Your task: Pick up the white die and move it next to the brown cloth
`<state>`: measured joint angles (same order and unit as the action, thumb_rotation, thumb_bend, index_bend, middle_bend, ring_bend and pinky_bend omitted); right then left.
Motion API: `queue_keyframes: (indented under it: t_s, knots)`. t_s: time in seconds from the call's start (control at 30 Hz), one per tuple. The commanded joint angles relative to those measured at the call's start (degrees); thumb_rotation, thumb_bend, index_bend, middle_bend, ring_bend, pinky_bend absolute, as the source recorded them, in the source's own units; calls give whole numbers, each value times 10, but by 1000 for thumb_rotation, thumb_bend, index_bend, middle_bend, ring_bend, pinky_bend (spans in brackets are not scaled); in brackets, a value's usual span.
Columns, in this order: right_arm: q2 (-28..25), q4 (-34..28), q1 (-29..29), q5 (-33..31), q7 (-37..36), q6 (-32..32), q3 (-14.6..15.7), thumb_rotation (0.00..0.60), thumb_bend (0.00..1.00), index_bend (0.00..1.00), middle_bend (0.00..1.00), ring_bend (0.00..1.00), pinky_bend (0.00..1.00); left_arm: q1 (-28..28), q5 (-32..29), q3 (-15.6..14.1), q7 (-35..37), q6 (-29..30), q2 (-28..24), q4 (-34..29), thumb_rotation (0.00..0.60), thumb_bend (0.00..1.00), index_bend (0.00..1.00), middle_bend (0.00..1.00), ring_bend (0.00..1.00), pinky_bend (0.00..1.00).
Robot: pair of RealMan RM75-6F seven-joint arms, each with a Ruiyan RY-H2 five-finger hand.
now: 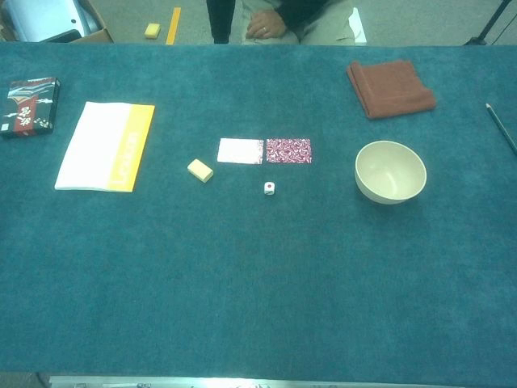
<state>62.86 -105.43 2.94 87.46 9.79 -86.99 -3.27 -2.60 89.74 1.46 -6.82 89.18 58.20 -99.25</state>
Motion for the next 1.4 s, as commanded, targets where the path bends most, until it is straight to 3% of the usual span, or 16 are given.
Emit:
queue_keyframes:
  t_s: [0.03,0.43,0.77,1.13,1.4]
  knots:
    - [0,-1,0,0,1,0,0,600,61,403,364,142,93,1,1,-1,1,0,0,0,600,455,296,305,175,214]
    - [-8,-15,6,14,-4,5,1,600,61,403,364,142,93,2,0,-2,11,1,2,9,600,455,297,305,176,214]
    - [-16,-58,79,19,-15,109,-14,600,99,447,364,142,93,10,5,-5,25,13,1,14,600,455,297,305,175,214]
    - [33,-57,184,-58,-20,235,-61,600,149,515,364,142,93,24,16,-15,41,28,-2,24,600,455,297,305,175,214]
    - [91,-34,249,-134,41,294,-80,600,146,515,364,142,93,28,23,-19,47,33,-2,27,600,455,297,304,175,214]
